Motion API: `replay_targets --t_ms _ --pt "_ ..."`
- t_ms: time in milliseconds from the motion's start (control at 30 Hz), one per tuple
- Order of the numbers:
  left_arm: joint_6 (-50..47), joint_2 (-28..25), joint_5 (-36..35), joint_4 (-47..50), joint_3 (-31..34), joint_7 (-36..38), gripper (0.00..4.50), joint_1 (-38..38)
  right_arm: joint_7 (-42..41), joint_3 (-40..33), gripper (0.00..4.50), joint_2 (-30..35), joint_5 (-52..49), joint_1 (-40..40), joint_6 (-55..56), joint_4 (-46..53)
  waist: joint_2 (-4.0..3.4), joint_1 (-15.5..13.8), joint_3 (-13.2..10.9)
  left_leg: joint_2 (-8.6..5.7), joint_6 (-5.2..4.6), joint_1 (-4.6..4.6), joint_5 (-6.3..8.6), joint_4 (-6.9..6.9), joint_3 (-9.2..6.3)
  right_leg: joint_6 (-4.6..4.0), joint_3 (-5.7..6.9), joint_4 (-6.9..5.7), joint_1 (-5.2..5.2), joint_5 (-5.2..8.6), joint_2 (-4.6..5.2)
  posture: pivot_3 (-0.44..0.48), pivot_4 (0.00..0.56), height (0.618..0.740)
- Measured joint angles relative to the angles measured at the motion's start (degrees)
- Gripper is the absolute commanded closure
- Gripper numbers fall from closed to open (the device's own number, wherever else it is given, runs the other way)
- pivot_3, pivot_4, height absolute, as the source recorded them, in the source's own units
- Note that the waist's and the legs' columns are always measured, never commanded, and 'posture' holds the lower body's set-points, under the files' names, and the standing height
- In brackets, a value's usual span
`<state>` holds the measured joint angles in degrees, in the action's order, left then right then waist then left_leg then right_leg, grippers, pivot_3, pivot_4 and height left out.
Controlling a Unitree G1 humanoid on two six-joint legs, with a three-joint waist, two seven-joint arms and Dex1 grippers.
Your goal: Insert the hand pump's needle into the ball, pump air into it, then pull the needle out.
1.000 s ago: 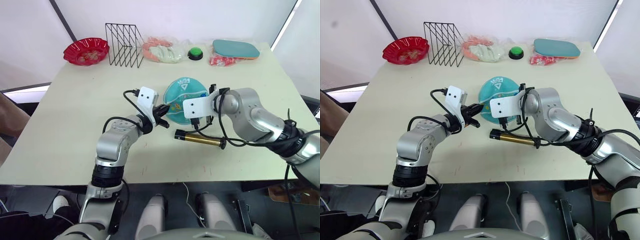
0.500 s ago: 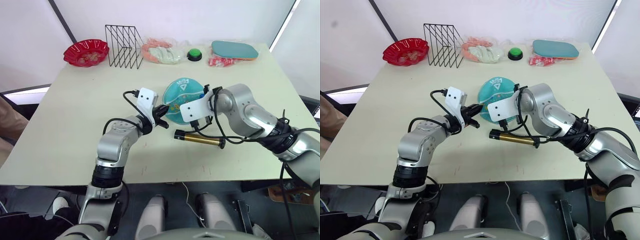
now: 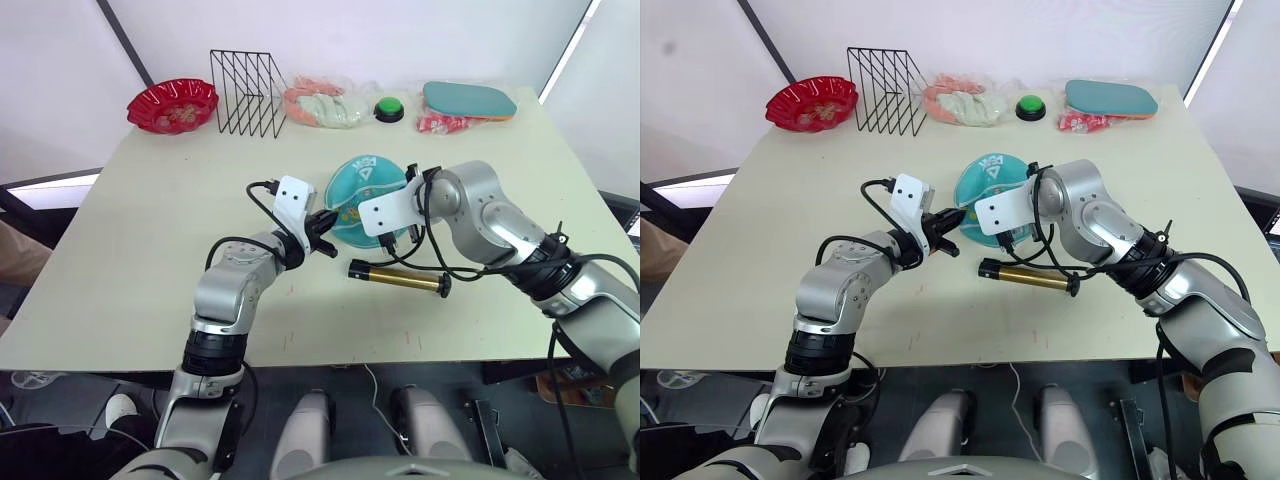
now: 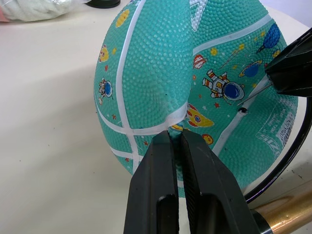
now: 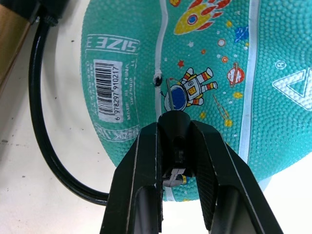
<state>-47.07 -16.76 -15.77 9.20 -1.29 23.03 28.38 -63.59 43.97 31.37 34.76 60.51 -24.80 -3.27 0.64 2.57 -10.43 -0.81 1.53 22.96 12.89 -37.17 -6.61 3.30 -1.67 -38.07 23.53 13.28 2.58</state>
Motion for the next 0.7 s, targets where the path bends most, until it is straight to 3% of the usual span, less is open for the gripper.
replay_targets --t_ms 700 --pt "0.09 -0.02 0.00 0.00 -0.45 0.02 4.50 0.02 -3.56 -2.35 4.14 -0.31 3.29 0.50 3.98 -1.11 0.00 -0.13 0.00 -0.01 0.00 0.00 0.00 0.02 0.00 0.00 0.00 0.02 -0.01 0.00 0.01 0.000 0.150 0.740"
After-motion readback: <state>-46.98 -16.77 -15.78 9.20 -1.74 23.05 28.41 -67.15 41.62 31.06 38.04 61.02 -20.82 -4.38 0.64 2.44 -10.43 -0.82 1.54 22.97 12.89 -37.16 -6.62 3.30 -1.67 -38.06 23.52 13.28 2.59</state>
